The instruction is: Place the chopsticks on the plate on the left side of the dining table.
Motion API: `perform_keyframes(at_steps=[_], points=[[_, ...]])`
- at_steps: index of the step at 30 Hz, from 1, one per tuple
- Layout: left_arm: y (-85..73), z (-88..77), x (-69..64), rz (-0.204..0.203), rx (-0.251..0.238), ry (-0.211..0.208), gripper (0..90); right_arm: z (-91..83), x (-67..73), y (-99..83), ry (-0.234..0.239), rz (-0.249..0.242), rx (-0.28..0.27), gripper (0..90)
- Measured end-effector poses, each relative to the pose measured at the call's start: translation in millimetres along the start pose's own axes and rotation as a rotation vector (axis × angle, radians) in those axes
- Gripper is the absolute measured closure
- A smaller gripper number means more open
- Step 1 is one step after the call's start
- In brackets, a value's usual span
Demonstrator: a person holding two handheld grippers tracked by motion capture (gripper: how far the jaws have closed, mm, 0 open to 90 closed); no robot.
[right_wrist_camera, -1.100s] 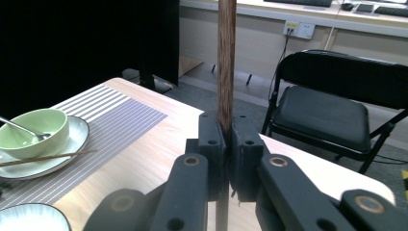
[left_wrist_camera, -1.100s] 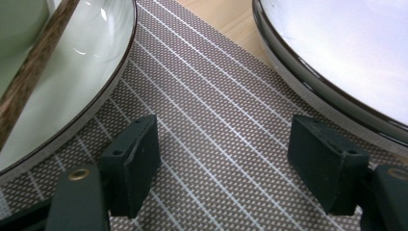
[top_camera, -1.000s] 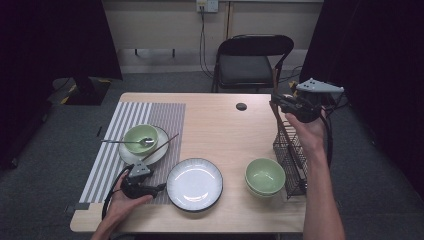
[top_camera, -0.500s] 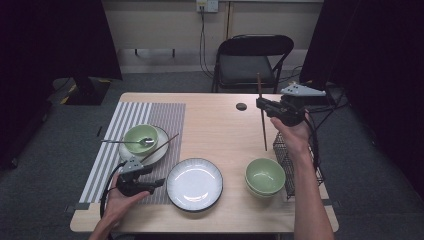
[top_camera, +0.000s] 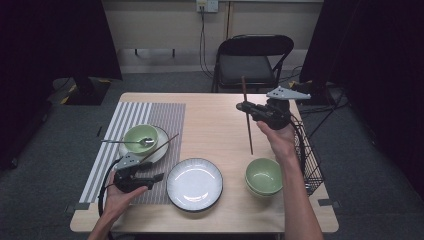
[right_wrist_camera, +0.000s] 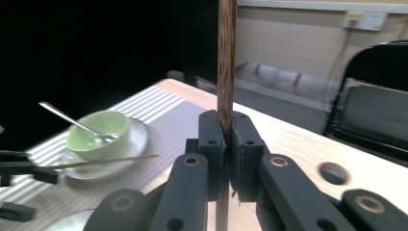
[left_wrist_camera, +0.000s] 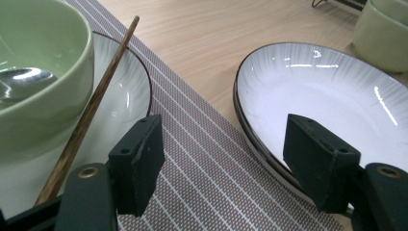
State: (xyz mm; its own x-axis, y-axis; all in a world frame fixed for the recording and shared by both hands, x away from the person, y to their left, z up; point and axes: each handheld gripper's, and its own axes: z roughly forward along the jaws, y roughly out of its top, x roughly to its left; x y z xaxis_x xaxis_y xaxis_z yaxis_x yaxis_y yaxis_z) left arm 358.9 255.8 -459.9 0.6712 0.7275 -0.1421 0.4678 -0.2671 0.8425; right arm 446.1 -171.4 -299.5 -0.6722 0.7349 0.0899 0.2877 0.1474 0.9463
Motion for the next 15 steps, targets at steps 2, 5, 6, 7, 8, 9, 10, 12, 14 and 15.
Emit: perform_keyframes(at_steps=[2, 5, 6, 7, 8, 9, 10, 12, 14, 15], points=[[3.0, 0.9, -0.1, -0.012, -0.012, -0.014, 30.4, 2.6, 5.0, 0.1, 0.013, -0.003, -0.002, 84.9], [5.9, 3.1, -2.2, -0.011, -0.046, -0.019, 32.1, 6.5, 12.9, 1.8, 0.030, -0.017, -0.002, 84.9], [6.6, 4.3, -3.0, -0.021, -0.053, -0.029, 34.3, 7.6, 15.4, 2.6, 0.038, -0.021, -0.004, 84.9], [7.6, 5.6, -3.6, -0.020, -0.053, -0.034, 34.2, 8.6, 18.0, 3.4, 0.044, -0.025, -0.007, 84.9], [8.5, 6.3, -4.6, -0.019, -0.047, -0.040, 33.4, 9.6, 20.7, 4.1, 0.050, -0.027, -0.007, 84.9], [9.2, 7.2, -5.5, -0.016, -0.049, -0.049, 33.2, 10.8, 23.6, 4.6, 0.058, -0.031, -0.008, 84.9], [10.3, 7.7, -6.6, -0.015, -0.049, -0.054, 33.1, 12.6, 26.4, 4.5, 0.073, -0.033, -0.009, 84.9], [13.4, 9.5, -9.1, -0.016, -0.048, -0.069, 33.1, 16.7, 32.8, 3.8, 0.083, -0.038, 0.002, 84.8], [17.5, 12.2, -13.2, -0.009, -0.045, -0.082, 33.1, 21.4, 38.6, 3.0, 0.098, -0.044, 0.009, 84.9], [19.8, 13.6, -14.9, 0.005, -0.046, -0.085, 33.1, 23.6, 41.4, 2.7, 0.103, -0.045, 0.011, 84.9]])
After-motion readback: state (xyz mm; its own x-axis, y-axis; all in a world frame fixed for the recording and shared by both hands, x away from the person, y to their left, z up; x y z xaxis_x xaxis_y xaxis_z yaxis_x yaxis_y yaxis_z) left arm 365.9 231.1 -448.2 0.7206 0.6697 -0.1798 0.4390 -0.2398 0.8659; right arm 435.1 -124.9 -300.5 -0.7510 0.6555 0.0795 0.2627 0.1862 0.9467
